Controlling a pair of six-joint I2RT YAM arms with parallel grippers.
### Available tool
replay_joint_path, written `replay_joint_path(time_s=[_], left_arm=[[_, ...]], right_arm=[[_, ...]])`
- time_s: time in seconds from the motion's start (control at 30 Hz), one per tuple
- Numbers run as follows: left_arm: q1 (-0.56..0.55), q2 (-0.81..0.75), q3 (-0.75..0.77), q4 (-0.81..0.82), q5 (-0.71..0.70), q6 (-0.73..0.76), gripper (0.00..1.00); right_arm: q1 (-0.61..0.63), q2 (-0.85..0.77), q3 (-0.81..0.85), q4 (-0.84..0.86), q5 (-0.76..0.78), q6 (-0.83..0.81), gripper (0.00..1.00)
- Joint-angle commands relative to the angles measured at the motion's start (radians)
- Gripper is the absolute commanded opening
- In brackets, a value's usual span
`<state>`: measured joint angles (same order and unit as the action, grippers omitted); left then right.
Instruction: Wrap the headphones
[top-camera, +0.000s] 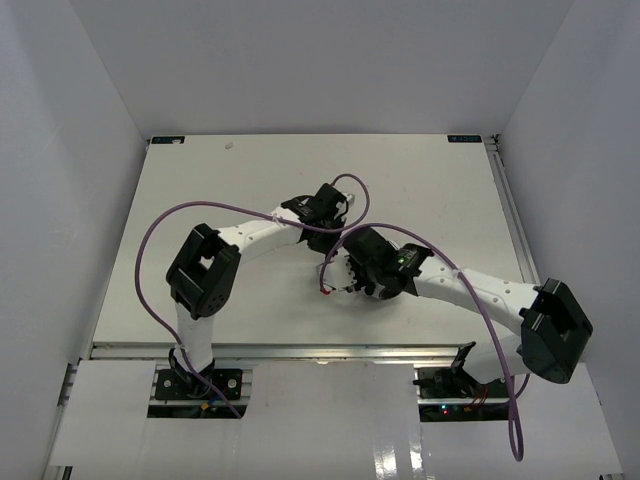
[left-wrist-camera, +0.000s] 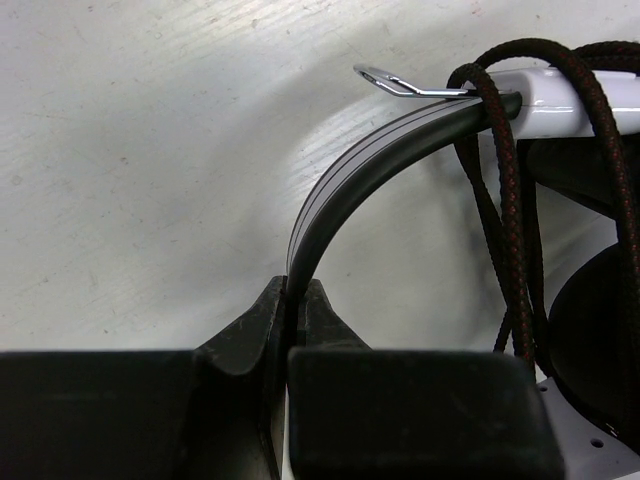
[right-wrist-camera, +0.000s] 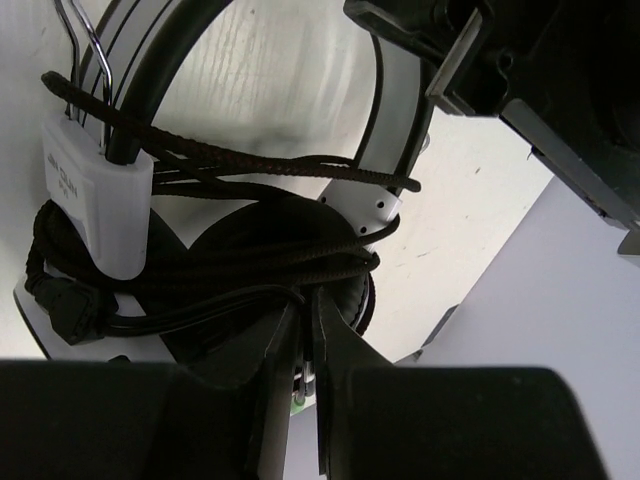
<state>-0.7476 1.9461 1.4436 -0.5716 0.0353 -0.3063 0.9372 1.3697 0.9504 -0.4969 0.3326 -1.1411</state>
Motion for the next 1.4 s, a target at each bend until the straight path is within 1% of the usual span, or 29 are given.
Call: replay_joint_path(time_s=[0.0,0.2,0.3,0.53,0.8,0.93,1.17,1.37], left_arm=[[0.002,-0.072,-0.014,0.016,0.105,-0.01,0.0],[0.009,-0.079,-0.035,0.017,0.132,-0.009,0.0],[0.011,-0.081,-0.049,0.015,0.146,-0.003,0.0],[0.028,-0.076,-0.065,0.017,0.173,-0.002,0.0],[0.033,-0.071,-0.072,0.022,0.215,-0.001,0.0],[0.035,-0.083,-0.081,0.028,0.218,0.002,0.0],[0.04,-0.102,-0.088,0.032,0.216,-0.003,0.0],[0.057,-0.122,-0.109,0.035,0.215,-0.011,0.0]], right_arm=[[0.034,0.027,0.027,0.123,0.062,-0.088,0.15],[0.08,0.092,0.062,0.145,0.124,-0.123,0.15],[0.112,0.131,0.065,0.181,0.208,-0.162,0.15],[0.151,0.176,0.076,0.253,0.309,-0.234,0.17],[0.203,0.205,0.076,0.251,0.315,-0.261,0.18],[0.207,0.21,0.062,0.25,0.301,-0.27,0.21],[0.221,0.215,0.082,0.198,0.235,-0.217,0.27],[0.215,0.216,0.067,0.188,0.223,-0.196,0.31]])
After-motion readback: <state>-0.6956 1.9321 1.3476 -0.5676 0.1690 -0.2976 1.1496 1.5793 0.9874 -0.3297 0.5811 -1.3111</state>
